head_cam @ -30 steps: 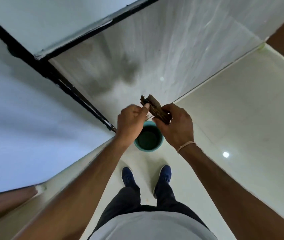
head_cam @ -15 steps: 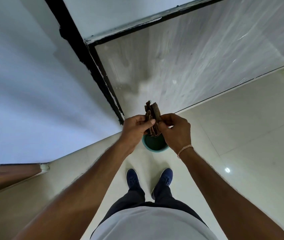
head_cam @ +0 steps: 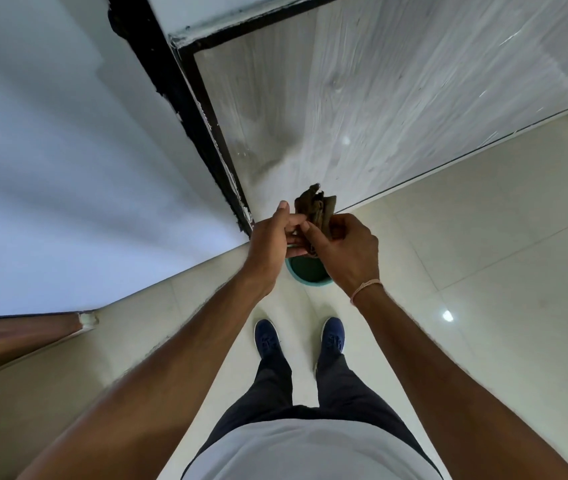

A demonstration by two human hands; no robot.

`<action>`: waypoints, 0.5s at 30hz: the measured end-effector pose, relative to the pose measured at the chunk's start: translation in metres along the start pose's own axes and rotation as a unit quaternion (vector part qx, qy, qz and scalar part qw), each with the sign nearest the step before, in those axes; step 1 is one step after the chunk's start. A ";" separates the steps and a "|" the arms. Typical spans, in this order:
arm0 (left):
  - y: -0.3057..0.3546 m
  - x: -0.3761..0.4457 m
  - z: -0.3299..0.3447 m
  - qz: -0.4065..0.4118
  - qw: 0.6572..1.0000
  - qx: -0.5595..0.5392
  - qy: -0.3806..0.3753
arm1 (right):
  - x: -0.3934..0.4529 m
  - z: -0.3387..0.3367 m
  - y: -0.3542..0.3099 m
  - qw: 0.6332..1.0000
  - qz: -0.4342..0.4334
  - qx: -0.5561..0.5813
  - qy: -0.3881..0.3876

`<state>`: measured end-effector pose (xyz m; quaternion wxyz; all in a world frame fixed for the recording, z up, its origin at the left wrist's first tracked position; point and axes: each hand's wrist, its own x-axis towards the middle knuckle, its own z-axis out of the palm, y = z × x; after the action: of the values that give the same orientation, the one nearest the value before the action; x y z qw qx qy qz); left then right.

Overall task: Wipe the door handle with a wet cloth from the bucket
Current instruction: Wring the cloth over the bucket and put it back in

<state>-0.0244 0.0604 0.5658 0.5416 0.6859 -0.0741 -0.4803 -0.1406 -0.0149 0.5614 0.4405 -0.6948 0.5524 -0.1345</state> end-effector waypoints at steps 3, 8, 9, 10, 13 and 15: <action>-0.012 0.007 0.000 -0.014 1.000 0.004 -0.009 | 0.013 -0.003 0.009 1.000 0.019 -0.012 -0.003; -0.047 0.036 0.003 -0.032 0.994 0.069 0.080 | 0.041 -0.004 0.036 0.994 0.093 0.046 -0.018; -0.055 0.043 0.004 -0.043 0.993 0.077 0.082 | 0.046 -0.003 0.044 0.993 0.102 0.058 -0.030; -0.062 0.048 0.004 -0.050 0.992 0.087 0.079 | 0.051 -0.003 0.051 0.991 0.106 0.061 -0.045; -0.089 0.076 0.006 -0.053 0.987 0.120 0.088 | 0.072 0.010 0.086 0.992 0.092 0.005 -0.081; -0.113 0.096 0.005 -0.042 0.984 0.148 0.087 | 0.090 0.026 0.113 0.990 0.086 -0.050 -0.099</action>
<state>-0.0242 0.0429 0.4184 0.4181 0.8000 -0.0685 -0.4249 -0.1650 -0.0826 0.4333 0.4670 -0.6760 0.5699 0.0009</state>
